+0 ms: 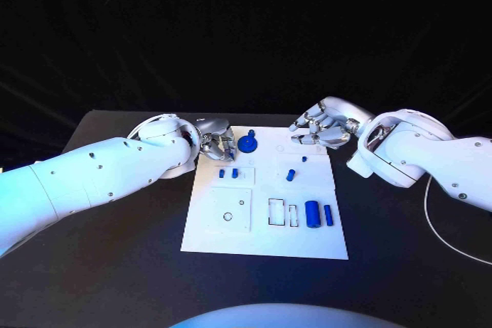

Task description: Assemble the parts on the task board

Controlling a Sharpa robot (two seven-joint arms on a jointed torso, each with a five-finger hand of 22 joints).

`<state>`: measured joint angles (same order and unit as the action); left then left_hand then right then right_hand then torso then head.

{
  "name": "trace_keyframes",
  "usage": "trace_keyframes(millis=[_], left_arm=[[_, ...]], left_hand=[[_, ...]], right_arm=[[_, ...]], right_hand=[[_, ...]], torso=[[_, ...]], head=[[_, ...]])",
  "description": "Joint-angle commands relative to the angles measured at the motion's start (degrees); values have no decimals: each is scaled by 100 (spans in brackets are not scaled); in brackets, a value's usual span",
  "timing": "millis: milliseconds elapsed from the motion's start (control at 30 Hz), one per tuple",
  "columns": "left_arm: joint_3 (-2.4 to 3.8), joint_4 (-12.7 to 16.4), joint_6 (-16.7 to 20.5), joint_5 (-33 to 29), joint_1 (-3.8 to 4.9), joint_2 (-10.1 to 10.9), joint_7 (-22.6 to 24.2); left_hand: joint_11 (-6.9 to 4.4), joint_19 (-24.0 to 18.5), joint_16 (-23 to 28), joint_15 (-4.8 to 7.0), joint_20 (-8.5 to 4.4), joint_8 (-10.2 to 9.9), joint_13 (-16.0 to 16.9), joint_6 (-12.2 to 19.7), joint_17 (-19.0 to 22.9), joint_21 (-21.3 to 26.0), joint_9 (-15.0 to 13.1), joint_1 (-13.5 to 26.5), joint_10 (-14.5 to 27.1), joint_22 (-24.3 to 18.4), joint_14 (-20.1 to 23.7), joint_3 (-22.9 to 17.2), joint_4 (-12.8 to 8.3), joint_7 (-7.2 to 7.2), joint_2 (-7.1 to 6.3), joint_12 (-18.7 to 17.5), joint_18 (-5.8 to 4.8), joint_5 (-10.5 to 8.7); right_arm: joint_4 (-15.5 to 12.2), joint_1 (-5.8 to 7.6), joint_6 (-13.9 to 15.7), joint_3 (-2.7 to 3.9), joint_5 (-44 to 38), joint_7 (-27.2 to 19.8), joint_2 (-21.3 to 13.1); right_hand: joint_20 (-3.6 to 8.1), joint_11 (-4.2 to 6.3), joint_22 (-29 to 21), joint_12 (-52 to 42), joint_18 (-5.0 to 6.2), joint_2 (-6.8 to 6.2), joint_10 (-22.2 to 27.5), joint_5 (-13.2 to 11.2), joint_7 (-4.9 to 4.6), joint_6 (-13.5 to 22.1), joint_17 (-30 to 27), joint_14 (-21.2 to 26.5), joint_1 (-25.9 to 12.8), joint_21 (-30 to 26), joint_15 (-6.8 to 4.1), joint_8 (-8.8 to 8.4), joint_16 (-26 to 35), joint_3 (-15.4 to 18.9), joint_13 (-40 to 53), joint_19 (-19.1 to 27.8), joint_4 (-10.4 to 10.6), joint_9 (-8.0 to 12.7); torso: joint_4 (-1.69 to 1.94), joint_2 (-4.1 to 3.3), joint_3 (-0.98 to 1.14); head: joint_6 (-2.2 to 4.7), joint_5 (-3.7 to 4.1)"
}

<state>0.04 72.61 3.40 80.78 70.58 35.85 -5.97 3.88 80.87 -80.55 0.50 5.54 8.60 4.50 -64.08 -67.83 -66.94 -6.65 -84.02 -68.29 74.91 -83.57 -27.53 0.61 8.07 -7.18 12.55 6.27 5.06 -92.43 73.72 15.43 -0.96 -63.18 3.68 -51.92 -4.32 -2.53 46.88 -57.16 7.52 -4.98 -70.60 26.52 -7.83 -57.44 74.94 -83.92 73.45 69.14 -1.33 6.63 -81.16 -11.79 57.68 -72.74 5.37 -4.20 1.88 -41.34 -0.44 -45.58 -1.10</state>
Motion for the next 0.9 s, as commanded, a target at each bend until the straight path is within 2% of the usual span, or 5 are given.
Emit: trace_keyframes(millis=[33, 233, 333, 467, 900], left_arm=[[-1, -11, -95, -26, -6, -27, 36], [-5, -50, -116, -15, -9, -64, 24], [-7, -78, -138, 3, -9, -89, 0], [-11, -107, -213, 20, -10, -115, -35], [-18, -112, -359, 48, -11, -130, -131]], left_hand=[[-1, 28, 5, 5, -11, -22, 12, -47, 13, 1, -7, 64, -54, 43, -102, -43, -7, -12, -2, -34, -107, -27], [-3, 26, 4, 6, -12, -23, 13, -49, 10, 3, -6, 64, -59, 43, -103, -46, -12, -14, -3, -36, -106, -27], [-5, 21, 4, 7, -13, -24, 15, -52, 10, 13, -6, 64, -65, 37, -103, -49, -18, -17, -5, -39, -104, -28], [-6, 19, 6, 8, -13, -24, 16, -55, 17, 17, -5, 67, -69, 36, -101, -49, -22, -18, -9, -41, -103, -29], [-27, 7, 9, 24, -24, -18, 37, -104, 29, 33, -8, 106, -136, 37, -98, -52, -51, -40, -26, -52, -97, -39]], right_arm=[[-3, -3, -36, 1, -19, -14, 5], [-6, -3, -36, 1, -19, -14, 5], [-6, -3, -35, 1, -19, -16, 5], [-7, -3, -39, 1, -20, -15, 4], [-6, -3, -55, 1, -20, -5, 1]], right_hand=[[11, -8, 0, -10, 12, -7, 21, 30, 3, -24, 119, -321, -17, -17, -43, 26, 19, -26, 7, 23, 23, 9], [11, -8, 0, -10, 12, -7, 21, 30, 3, -24, 119, -321, -17, -17, -43, 26, 19, -26, 7, 23, 23, 9], [11, -8, 0, -10, 12, -7, 21, 30, 3, -24, 119, -321, -17, -17, -43, 26, 19, -26, 7, 23, 23, 9], [11, -8, 0, -10, 12, -7, 21, 30, 3, -24, 119, -321, -17, -17, -43, 26, 19, -26, 7, 23, 23, 9], [10, -8, 3, -10, 11, -11, 21, 30, 3, -26, 115, -321, -20, -16, -42, 28, 22, -28, 4, 20, 30, 8]], torso=[[12, 4, -2], [1, 4, 3], [0, 1, 1], [-1, -1, 1], [8, 6, -3]], head=[[-9, 10], [-14, 4], [-10, 60], [-24, 20], [-51, 15]])
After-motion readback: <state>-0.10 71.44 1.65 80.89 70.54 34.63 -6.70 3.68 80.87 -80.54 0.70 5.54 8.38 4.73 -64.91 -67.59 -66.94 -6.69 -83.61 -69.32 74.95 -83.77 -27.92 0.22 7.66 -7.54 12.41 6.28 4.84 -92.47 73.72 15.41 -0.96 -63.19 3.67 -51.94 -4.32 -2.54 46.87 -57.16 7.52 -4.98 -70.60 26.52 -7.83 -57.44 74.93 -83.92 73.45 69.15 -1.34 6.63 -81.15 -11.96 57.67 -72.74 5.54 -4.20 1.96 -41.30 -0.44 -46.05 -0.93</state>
